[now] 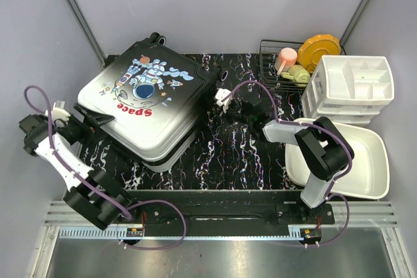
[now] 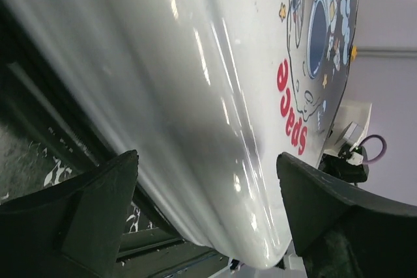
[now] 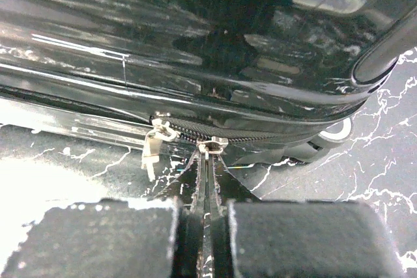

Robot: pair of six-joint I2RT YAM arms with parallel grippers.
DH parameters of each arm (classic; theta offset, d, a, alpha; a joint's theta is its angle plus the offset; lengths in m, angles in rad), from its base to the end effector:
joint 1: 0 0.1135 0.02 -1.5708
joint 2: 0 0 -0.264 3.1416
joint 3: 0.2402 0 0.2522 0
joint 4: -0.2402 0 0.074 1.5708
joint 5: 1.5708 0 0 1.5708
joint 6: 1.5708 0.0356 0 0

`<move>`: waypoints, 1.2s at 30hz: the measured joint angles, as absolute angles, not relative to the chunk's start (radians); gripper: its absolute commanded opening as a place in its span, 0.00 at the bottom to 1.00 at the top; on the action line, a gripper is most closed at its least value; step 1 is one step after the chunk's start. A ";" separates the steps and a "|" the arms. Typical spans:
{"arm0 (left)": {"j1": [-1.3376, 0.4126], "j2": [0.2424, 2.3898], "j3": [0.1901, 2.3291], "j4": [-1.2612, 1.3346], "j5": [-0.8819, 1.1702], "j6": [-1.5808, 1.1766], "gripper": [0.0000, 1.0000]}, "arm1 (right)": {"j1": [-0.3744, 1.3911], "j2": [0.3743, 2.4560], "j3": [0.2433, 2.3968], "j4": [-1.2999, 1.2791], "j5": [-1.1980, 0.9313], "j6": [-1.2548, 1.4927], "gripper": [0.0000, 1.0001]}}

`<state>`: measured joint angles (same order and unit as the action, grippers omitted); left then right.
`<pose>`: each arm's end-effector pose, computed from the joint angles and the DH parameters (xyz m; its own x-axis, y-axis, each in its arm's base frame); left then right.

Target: Open, take out, and arrange the luggage

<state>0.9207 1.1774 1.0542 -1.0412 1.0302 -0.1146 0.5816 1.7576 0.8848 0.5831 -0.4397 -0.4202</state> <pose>0.1488 0.1453 0.3020 -0.5289 -0.7929 -0.3027 -0.2668 0.4939 -0.8276 0.3044 0.2182 0.1935 0.1239 -0.3603 -0.9246 -0.8624 0.4217 -0.2799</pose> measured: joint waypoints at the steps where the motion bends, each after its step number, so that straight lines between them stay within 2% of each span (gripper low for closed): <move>1: 0.886 1.197 1.055 -1.016 1.026 -0.122 0.89 | 0.582 1.756 0.881 0.581 -0.440 -0.424 0.00; 6: 0.776 1.341 1.127 -0.978 0.973 -0.191 0.85 | 0.591 1.747 0.875 0.573 -0.438 -0.452 0.00; 13: 0.643 1.600 1.414 -0.888 0.876 -0.239 0.81 | 0.673 1.723 0.875 0.521 -0.358 -0.435 0.00; 18: 0.612 1.634 1.444 -0.802 0.857 -0.260 0.81 | 0.666 1.720 0.884 0.492 -0.295 -0.432 0.00; 22: 0.614 1.645 1.448 -0.790 0.856 -0.270 0.81 | 0.559 1.713 0.891 0.470 -0.299 -0.452 0.00; 31: 0.616 1.744 1.551 -0.791 0.866 -0.291 0.80 | 0.445 1.783 0.989 0.435 -0.450 -0.546 0.00; 36: 0.652 1.739 1.497 -0.728 0.936 -0.309 0.79 | 0.415 1.855 1.028 0.490 -0.517 -0.568 0.00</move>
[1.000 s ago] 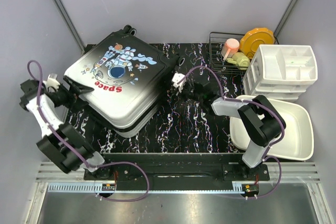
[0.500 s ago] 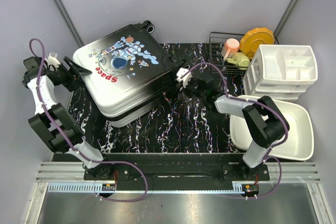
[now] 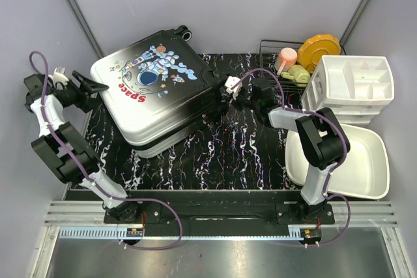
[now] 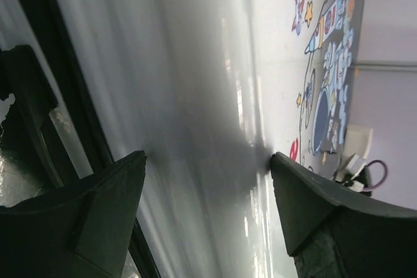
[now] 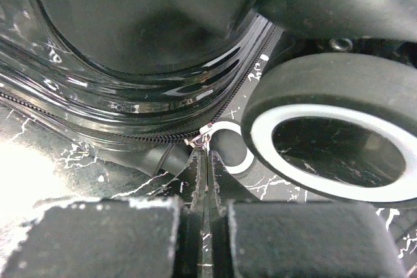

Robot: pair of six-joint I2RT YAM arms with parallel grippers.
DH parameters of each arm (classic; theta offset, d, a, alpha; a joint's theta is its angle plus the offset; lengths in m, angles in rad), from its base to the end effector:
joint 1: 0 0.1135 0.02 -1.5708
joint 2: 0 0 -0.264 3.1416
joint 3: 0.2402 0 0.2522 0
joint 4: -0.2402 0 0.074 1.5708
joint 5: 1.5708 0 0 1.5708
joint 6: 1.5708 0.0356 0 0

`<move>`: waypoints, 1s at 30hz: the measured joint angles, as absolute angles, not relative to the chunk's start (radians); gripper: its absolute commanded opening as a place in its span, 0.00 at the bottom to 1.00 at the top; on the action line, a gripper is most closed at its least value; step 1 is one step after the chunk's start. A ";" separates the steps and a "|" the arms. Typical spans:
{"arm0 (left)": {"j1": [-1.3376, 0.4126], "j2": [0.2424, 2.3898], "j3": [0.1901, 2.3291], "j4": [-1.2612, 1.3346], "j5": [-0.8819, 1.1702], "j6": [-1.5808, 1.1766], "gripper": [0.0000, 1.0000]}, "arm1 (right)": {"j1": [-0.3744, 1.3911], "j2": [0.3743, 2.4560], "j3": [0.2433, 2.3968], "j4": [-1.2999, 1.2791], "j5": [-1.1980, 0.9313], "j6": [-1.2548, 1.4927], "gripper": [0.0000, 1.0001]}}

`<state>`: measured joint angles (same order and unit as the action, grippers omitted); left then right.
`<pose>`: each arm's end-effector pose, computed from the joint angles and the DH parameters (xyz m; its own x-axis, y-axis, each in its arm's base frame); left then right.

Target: Open, take out, and arrange the luggage

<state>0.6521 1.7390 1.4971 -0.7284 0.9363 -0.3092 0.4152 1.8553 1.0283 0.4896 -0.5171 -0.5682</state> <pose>0.3116 0.2018 0.2949 -0.6253 -0.7043 -0.3361 -0.1977 0.5595 -0.8049 0.3618 0.1787 0.1925 0.1631 -0.4393 -0.8834 -0.8183 0.4400 -0.3698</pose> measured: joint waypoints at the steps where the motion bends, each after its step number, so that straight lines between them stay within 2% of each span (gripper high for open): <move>1: 0.663 1.728 1.460 -0.702 0.969 -0.325 0.78 | 0.411 1.861 1.028 0.501 -0.531 -0.567 0.00; 6: 0.784 1.651 1.330 -0.669 1.031 -0.321 0.69 | 0.400 1.864 1.028 0.531 -0.576 -0.556 0.00; 13: 0.857 1.612 1.198 -0.734 0.872 -0.166 0.56 | 0.393 1.865 1.028 0.534 -0.596 -0.546 0.00; 17: 0.850 1.620 1.134 -0.743 0.821 -0.154 0.56 | 0.393 1.865 1.028 0.534 -0.597 -0.541 0.00; 25: 0.731 1.713 1.146 -0.712 0.743 -0.173 0.54 | 0.392 1.865 1.028 0.534 -0.603 -0.542 0.00; 29: 0.667 1.771 1.167 -0.699 0.675 -0.174 0.39 | 0.390 1.865 1.028 0.534 -0.606 -0.542 0.00; 30: 0.662 1.785 1.172 -0.697 0.668 -0.178 0.31 | 0.389 1.865 1.028 0.533 -0.614 -0.542 0.00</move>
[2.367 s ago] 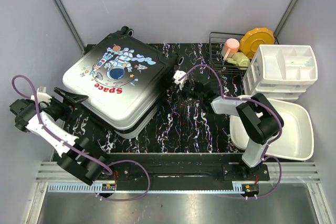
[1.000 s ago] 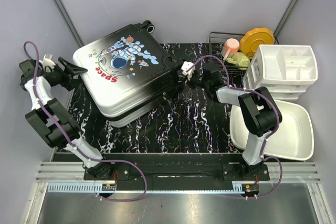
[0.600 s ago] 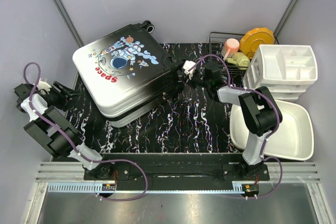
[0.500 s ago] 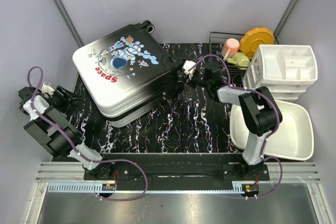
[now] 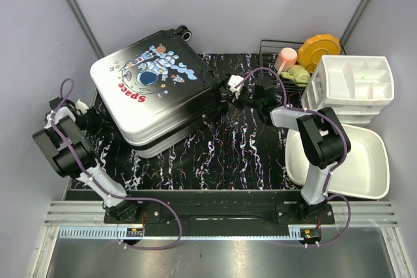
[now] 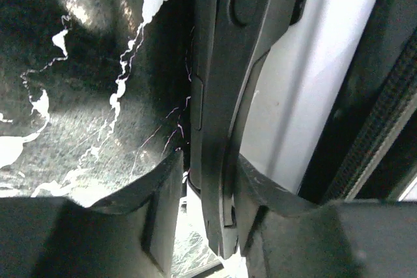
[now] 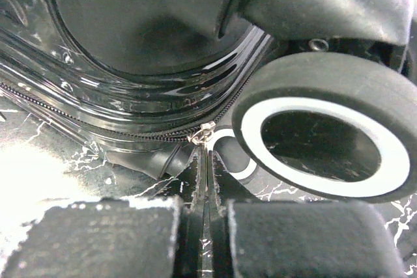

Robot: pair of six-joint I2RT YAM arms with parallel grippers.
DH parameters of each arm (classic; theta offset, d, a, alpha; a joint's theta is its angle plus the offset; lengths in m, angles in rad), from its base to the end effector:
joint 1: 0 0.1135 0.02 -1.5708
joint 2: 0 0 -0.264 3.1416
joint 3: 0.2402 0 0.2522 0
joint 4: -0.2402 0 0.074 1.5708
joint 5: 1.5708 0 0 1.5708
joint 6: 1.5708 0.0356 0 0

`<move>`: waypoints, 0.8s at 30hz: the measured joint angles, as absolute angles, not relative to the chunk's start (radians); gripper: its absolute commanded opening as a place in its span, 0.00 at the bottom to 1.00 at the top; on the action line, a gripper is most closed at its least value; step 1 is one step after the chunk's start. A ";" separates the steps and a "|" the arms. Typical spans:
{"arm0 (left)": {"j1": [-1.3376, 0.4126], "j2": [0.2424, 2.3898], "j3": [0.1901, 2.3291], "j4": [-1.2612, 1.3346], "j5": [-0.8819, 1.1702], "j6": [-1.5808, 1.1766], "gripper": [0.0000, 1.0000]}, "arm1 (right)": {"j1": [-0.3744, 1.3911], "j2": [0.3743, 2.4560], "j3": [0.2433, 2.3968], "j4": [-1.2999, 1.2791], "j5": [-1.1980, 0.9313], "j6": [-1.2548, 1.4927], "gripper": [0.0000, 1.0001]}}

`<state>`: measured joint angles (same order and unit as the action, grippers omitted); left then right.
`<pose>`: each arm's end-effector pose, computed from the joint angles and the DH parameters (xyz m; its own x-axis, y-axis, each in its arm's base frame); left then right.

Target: Open, take out, and arrange the luggage

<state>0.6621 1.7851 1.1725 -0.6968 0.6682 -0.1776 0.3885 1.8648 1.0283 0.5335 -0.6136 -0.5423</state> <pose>0.2797 0.1900 0.1812 -0.6870 -0.7113 -0.1486 -0.4853 0.6013 -0.6348 0.3657 0.1718 0.1938 0.1858 -0.3799 -0.9062 -0.8434 0.4115 -0.3454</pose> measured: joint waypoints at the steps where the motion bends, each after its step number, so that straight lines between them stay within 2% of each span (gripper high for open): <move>1: 0.657 1.801 1.185 -0.701 0.667 -0.180 0.28 | 0.385 1.865 1.028 0.532 -0.622 -0.542 0.00; 3: 0.650 1.825 1.217 -0.724 0.673 -0.186 0.20 | 0.376 1.865 1.028 0.529 -0.651 -0.542 0.00; 4: 0.646 1.836 1.233 -0.739 0.671 -0.184 0.12 | 0.371 1.865 1.029 0.526 -0.664 -0.541 0.00; 7: 0.636 1.888 1.300 -0.816 0.665 -0.167 0.00 | 0.347 1.871 1.057 0.487 -0.731 -0.534 0.00; 14: 0.591 2.011 1.478 -0.912 0.663 -0.124 0.00 | 0.295 1.959 1.163 0.442 -0.881 -0.530 0.00; 24: 0.549 2.119 1.654 -1.007 0.641 -0.097 0.00 | 0.276 2.170 1.392 0.529 -0.948 -0.431 0.00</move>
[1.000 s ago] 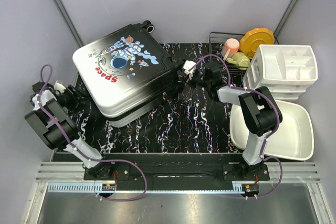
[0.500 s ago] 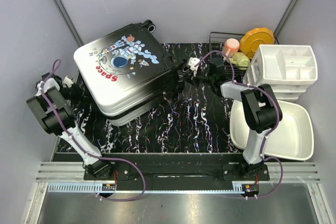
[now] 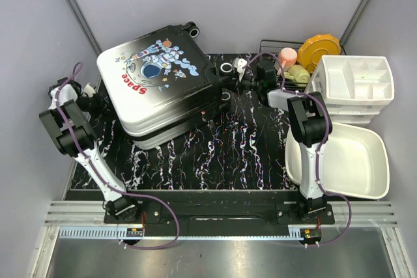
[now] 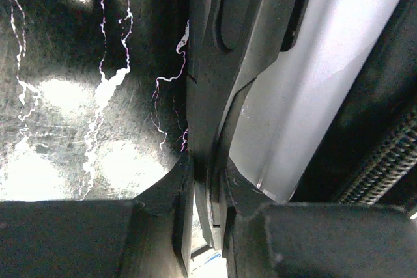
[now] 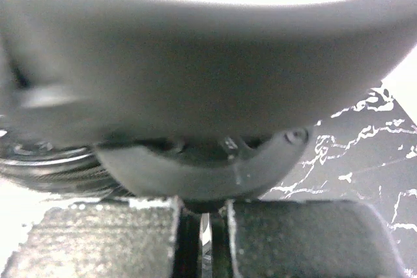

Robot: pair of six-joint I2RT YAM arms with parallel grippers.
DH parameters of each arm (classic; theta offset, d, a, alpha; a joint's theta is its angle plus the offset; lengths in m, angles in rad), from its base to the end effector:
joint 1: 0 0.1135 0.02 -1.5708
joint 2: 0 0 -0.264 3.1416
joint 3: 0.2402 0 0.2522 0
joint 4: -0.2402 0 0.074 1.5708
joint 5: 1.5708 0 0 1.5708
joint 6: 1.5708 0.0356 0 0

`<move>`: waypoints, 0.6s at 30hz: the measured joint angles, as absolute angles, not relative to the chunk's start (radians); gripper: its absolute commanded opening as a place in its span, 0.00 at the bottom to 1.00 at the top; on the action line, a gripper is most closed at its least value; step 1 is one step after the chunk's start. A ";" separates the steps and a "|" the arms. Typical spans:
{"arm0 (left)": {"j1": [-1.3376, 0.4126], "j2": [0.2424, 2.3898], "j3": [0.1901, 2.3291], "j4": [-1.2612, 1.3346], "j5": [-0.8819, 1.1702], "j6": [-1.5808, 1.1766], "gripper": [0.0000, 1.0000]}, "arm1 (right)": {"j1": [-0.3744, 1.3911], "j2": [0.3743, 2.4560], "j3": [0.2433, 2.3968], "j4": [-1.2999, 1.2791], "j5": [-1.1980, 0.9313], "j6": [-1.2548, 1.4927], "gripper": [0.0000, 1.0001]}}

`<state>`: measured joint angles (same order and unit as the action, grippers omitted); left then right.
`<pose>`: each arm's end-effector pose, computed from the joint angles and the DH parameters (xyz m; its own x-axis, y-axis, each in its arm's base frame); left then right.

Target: Open, take out, and arrange the luggage

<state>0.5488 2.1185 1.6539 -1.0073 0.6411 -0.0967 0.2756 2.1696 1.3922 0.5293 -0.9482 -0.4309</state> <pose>0.3639 0.1975 0.1807 -0.8095 -0.5857 -0.0408 -0.4479 0.6611 -0.6019 0.4515 0.1577 0.1792 0.1681 -0.2056 -0.9641 -0.9314 0.2872 -0.2236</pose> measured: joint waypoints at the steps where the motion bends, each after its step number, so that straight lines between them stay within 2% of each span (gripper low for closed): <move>1: 0.547 2.128 1.668 -1.018 0.641 -0.094 0.00 | 0.276 2.197 1.424 0.550 -0.960 -0.401 0.00; 10: 0.522 2.160 1.733 -1.057 0.609 -0.068 0.00 | 0.258 2.433 1.741 0.603 -1.095 -0.097 0.00; 16: 0.504 2.159 1.739 -1.031 0.597 -0.067 0.00 | 0.283 2.530 1.921 0.517 -1.013 0.008 0.01; 18: 0.497 2.159 1.742 -1.015 0.594 -0.069 0.01 | 0.287 2.548 1.978 0.461 -0.979 0.025 0.07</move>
